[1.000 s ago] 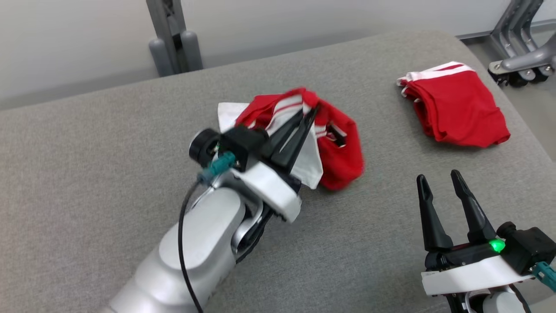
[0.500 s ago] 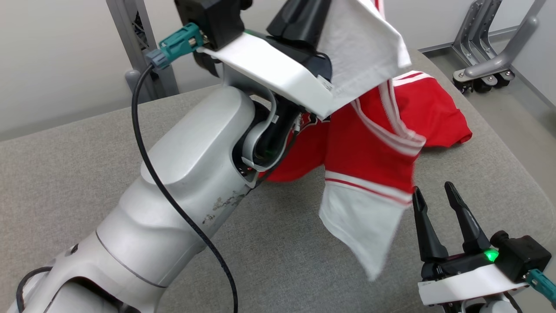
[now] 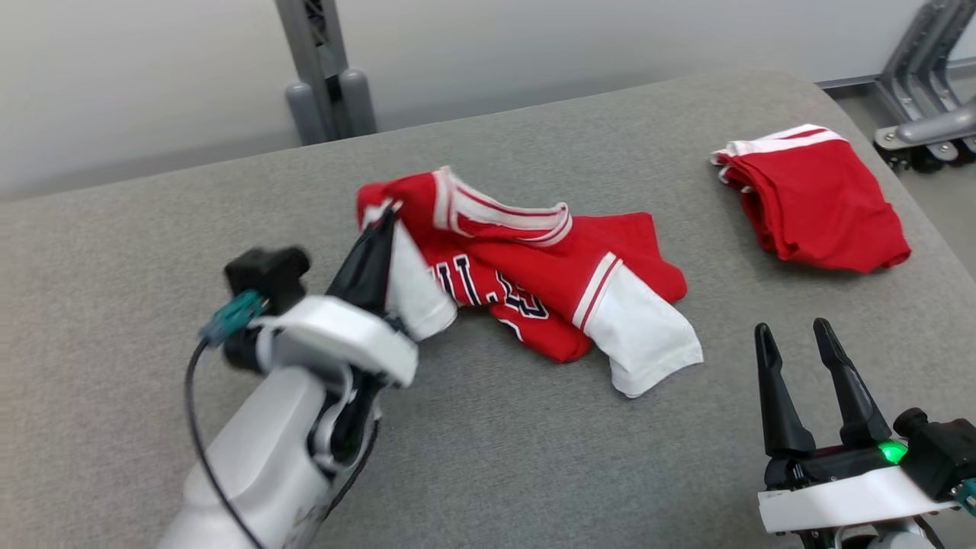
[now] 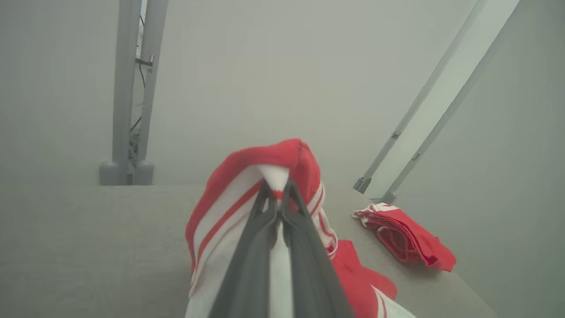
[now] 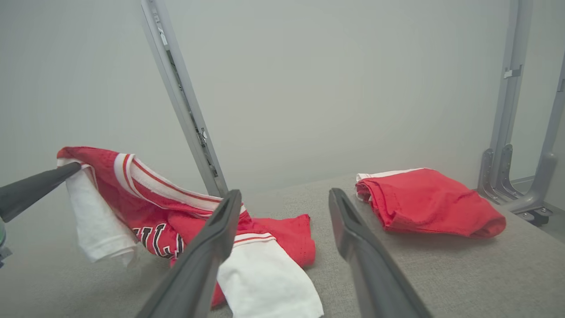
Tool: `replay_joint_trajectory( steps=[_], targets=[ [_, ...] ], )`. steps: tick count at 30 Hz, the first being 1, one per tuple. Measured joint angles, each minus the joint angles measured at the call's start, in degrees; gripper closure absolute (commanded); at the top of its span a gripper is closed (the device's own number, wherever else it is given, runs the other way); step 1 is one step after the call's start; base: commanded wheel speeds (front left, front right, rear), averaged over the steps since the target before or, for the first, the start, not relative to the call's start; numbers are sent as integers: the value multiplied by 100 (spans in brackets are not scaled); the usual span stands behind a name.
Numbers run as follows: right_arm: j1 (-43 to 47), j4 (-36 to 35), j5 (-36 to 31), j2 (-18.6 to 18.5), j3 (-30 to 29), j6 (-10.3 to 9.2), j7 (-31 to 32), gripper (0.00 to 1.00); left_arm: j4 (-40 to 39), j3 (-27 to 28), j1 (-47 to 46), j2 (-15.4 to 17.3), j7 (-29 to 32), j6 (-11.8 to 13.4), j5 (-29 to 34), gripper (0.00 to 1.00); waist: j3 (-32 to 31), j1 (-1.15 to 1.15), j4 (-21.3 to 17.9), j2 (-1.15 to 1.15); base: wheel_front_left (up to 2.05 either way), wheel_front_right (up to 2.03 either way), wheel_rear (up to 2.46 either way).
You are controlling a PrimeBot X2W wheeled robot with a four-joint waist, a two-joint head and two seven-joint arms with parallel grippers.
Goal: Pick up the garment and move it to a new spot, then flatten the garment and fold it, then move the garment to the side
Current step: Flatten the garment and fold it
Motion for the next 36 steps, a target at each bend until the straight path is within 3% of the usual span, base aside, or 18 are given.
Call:
replay_joint_trajectory(
  steps=[9,19,20,21,22,23,24,31,36],
  targets=[
    [8,-7,-85,1,40,0,0,0,-209,1289,1279,402,0,18,509,100,-10,0,414,0,0,0,0],
    [91,58,-87,1,40,0,0,0,-628,2967,2364,326,1,307,1577,100,-224,0,485,0,0,0,0],
    [116,58,-88,1,31,0,0,0,-668,3075,2434,324,0,315,1739,93,-253,0,488,0,0,0,0],
    [142,59,-88,1,24,0,0,0,-678,3166,2503,302,0,319,1842,68,-279,0,494,0,0,0,0],
    [168,58,-88,0,10,0,0,0,-670,3232,2578,253,0,304,1929,68,-305,0,504,0,0,0,0],
    [185,58,-88,1,3,0,0,0,-635,3261,2644,191,0,275,1995,22,-329,0,517,0,0,0,0],
    [194,57,-92,0,7,0,-1,0,-591,3268,2700,129,0,231,2052,0,-352,0,532,0,0,0,0],
    [232,76,-137,1,44,0,0,0,-1071,3343,2850,-22,0,140,2761,0,-517,0,621,0,0,0,0],
    [249,73,-138,0,65,0,0,0,-1909,3093,3121,-141,0,-149,3307,0,-673,0,691,0,0,0,0]
  ],
)
